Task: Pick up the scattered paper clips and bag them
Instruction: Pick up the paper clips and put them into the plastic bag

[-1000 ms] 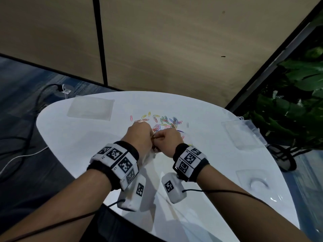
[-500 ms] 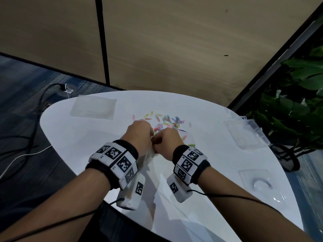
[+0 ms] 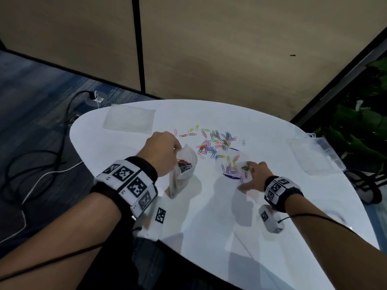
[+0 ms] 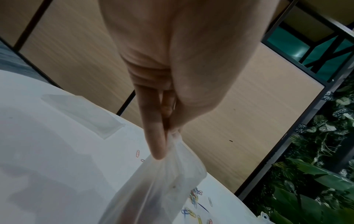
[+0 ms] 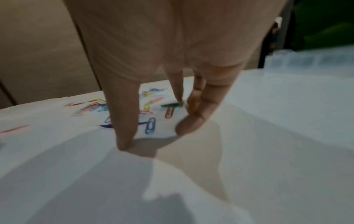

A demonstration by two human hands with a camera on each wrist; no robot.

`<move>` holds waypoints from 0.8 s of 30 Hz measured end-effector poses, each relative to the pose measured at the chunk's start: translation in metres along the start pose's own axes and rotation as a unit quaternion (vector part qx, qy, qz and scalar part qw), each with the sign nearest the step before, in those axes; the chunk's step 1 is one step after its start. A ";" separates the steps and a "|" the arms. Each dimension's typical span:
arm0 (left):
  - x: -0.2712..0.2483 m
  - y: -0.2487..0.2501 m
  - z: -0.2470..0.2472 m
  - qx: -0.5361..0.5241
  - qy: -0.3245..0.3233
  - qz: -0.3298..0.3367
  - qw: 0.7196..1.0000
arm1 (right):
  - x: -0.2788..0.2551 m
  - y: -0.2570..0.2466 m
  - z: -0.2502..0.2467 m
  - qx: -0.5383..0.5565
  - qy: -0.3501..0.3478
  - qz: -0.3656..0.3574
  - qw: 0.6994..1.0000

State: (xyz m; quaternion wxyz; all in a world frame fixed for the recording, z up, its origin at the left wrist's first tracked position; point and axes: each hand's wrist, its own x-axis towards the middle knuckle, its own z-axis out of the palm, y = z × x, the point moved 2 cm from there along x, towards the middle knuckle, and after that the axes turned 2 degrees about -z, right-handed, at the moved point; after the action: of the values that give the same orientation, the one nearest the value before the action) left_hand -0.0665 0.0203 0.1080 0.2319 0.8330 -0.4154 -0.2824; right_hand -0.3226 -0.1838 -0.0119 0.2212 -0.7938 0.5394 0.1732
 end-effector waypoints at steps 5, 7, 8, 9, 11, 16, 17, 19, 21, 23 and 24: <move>0.001 -0.011 -0.006 -0.006 0.002 -0.011 1.000 | 0.008 -0.030 0.011 0.077 0.083 -0.034 0.993; 0.001 -0.012 -0.007 -0.001 0.000 -0.012 1.000 | 0.012 -0.049 0.015 0.099 0.098 -0.047 0.989; 0.001 -0.012 -0.007 0.001 -0.001 -0.011 1.000 | 0.015 -0.057 0.017 0.096 0.101 -0.050 0.989; 0.001 -0.012 -0.007 0.003 -0.002 -0.010 1.000 | 0.018 -0.063 0.018 0.084 0.101 -0.049 0.990; 0.002 -0.012 -0.006 0.000 -0.002 -0.010 1.000 | 0.021 -0.074 0.018 0.065 0.100 -0.046 0.992; 0.003 -0.010 -0.005 0.003 -0.004 -0.004 1.000 | 0.023 -0.089 0.013 0.010 0.147 -0.063 0.987; 0.003 -0.009 -0.004 0.004 -0.006 -0.002 1.000 | 0.023 -0.092 0.011 0.001 0.150 -0.062 0.987; 0.003 -0.008 -0.004 0.003 -0.008 -0.002 1.000 | 0.022 -0.094 0.010 -0.005 0.141 -0.059 0.988; 0.003 -0.006 -0.003 0.004 -0.010 -0.001 1.000 | 0.023 -0.093 0.008 -0.006 0.133 -0.058 0.989; 0.003 -0.005 -0.003 0.008 -0.012 0.000 1.000 | 0.026 -0.084 0.003 0.041 0.127 -0.024 0.991; 0.003 -0.004 -0.003 0.009 -0.013 0.000 1.000 | 0.029 -0.076 0.000 0.083 0.125 -0.003 0.989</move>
State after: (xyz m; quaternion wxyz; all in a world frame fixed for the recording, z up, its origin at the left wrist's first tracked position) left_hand -0.0609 0.0206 0.1066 0.2191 0.8315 -0.4209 -0.2890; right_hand -0.2417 -0.1821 -0.0140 0.2175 -0.7897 0.5730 0.0263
